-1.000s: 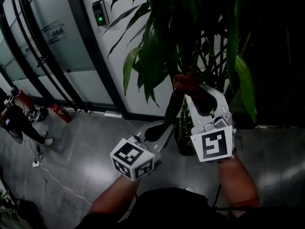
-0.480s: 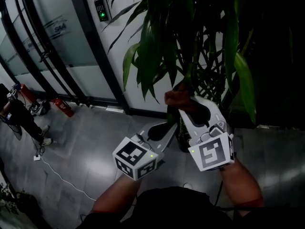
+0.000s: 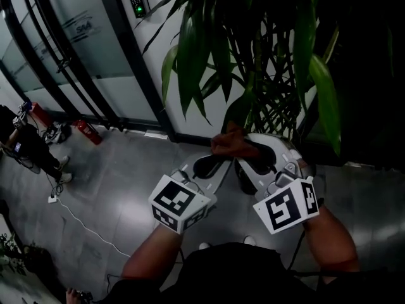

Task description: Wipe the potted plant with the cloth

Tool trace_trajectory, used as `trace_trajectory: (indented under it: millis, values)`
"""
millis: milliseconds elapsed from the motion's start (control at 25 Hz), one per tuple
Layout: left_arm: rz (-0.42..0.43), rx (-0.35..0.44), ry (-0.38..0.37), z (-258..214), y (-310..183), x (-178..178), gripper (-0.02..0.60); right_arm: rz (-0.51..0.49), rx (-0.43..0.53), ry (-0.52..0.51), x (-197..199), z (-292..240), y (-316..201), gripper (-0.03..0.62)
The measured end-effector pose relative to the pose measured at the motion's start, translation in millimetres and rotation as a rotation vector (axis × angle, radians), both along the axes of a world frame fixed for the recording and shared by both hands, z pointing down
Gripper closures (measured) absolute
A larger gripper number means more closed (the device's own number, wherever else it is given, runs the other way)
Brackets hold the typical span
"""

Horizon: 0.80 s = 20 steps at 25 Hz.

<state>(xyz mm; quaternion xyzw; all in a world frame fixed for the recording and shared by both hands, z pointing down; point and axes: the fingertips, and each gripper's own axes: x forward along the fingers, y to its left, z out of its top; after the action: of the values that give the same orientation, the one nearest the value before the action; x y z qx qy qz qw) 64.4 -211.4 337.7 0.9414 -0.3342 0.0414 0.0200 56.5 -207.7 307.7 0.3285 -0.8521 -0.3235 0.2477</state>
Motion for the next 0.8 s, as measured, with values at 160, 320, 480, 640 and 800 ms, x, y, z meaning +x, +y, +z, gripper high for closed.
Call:
trace_trajectory:
  millis: [160, 320, 480, 640, 800]
  values:
    - [-0.012, 0.029, -0.026, -1, 3, -1, 0.565, -0.053, -0.008, 0.115, -4, 14, 18, 0.528]
    - [-0.019, 0.031, -0.035, -2, 6, -2, 0.565, -0.083, -0.047, 0.133, -6, 18, 28, 0.528]
    - [-0.026, 0.016, -0.027, 0, 5, -5, 0.565, -0.068, -0.057, 0.065, -2, 10, 26, 0.528]
    - [-0.009, -0.014, -0.001, 1, 6, -7, 0.565, 0.024, -0.015, -0.073, 9, -14, 9, 0.528]
    - [-0.005, -0.017, 0.007, -3, 8, -5, 0.565, 0.125, 0.027, -0.221, 26, -38, -15, 0.528]
